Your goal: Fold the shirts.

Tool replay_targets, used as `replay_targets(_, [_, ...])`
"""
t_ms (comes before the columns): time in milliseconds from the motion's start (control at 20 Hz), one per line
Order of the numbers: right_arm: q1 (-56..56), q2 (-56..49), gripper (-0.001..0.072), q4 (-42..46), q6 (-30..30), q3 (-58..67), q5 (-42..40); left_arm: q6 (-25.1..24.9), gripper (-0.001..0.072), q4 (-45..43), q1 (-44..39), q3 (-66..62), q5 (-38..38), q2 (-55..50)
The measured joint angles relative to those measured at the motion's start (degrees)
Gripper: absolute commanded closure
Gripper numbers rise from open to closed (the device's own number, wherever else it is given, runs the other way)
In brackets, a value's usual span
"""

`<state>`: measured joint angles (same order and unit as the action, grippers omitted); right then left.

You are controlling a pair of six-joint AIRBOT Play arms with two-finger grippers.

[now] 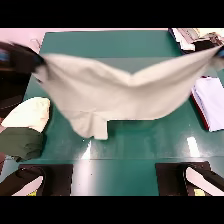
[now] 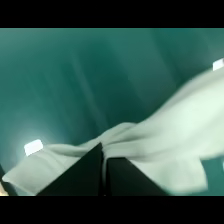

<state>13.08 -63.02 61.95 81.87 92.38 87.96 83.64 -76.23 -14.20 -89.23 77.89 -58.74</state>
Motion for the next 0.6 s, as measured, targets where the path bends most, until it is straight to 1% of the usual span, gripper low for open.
replay_targets(150, [-3.9,-7.5,0.0701,2.2,0.9,-6.2,-2.5,-2.5,0.0678,-0.4,0.0,6.7,-5.0,-8.3])
replay_targets(250, [-5.5,-11.8,0.07,3.0,1.3,-8.3,-5.7,-2.9,0.0678,-2.1,0.6,8.7,-9.1,-13.0])
replay_targets(450, [-6.9,-17.0,0.07,3.8,1.5,-10.0,-12.1,-1.4,0.0678,-3.6,3.3,10.3,-16.2,-17.3])
replay_targets(600, [-7.2,-17.4,0.0701,4.0,1.6,-10.4,-15.7,-0.3,0.0678,-4.0,4.8,10.6,-18.1,-18.1])
